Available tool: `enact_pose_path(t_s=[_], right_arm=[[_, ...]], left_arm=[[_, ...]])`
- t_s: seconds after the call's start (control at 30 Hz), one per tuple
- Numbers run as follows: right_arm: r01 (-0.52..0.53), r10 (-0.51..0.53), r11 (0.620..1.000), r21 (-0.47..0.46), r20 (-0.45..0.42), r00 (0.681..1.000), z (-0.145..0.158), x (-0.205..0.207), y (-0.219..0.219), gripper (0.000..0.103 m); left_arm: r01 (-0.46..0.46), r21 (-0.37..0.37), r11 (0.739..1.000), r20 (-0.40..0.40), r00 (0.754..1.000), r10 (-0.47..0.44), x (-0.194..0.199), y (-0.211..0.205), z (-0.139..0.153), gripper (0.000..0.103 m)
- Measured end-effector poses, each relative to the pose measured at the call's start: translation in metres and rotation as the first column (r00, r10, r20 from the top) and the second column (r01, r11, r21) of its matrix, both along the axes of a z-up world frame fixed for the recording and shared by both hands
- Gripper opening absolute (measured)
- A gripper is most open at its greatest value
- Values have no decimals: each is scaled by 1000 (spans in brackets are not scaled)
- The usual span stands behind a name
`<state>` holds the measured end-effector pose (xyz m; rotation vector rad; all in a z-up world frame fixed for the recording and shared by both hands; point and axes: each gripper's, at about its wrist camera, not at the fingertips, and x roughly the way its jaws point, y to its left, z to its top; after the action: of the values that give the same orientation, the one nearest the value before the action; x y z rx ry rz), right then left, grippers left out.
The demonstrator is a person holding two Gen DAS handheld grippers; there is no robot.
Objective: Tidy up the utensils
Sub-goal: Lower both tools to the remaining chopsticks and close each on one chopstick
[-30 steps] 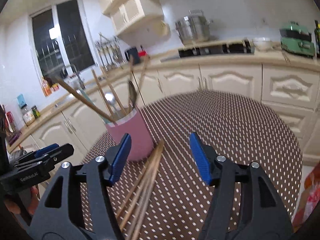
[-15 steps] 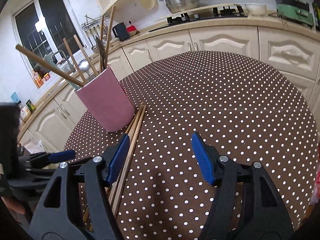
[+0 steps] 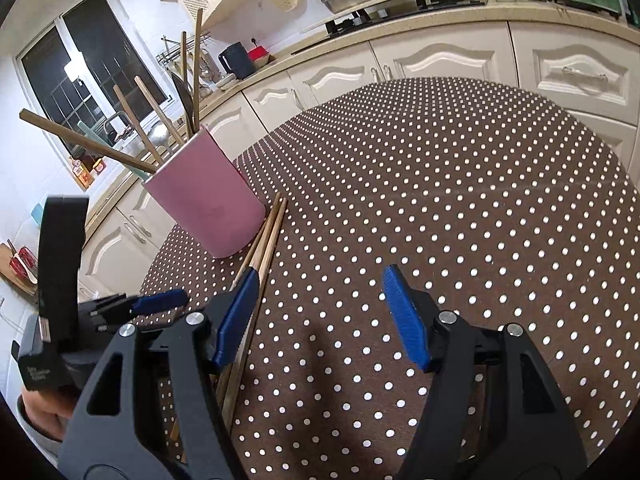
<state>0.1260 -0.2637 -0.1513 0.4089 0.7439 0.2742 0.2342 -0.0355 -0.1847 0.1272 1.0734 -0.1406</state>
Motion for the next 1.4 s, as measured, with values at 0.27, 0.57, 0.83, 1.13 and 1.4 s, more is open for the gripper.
enact_pose_path(t_s=[0.27,0.57,0.83,1.13,1.4], right_arm=[[-1,1,1000,-3,-18,1000,-3,-1,-1,64],[-76,61,987,-145,-105,993,1,15,33,65],[-113,59,937,-331,-168,984,2,32,73,65],[-142,65,905,-402,-200,978,1,50,105,65],[-188,84,866,-464,-236,968,-3,73,124,66]], left_arm=[[26,-80,996,2,1000,-26,3,-3,3,6],[-8,-191,982,1,1000,8,-40,25,3,6],[-116,-248,962,-21,993,114,-54,68,1,5],[-124,-252,960,-52,992,114,-29,80,1,6],[-105,-228,968,-79,993,89,-3,76,-1,6]])
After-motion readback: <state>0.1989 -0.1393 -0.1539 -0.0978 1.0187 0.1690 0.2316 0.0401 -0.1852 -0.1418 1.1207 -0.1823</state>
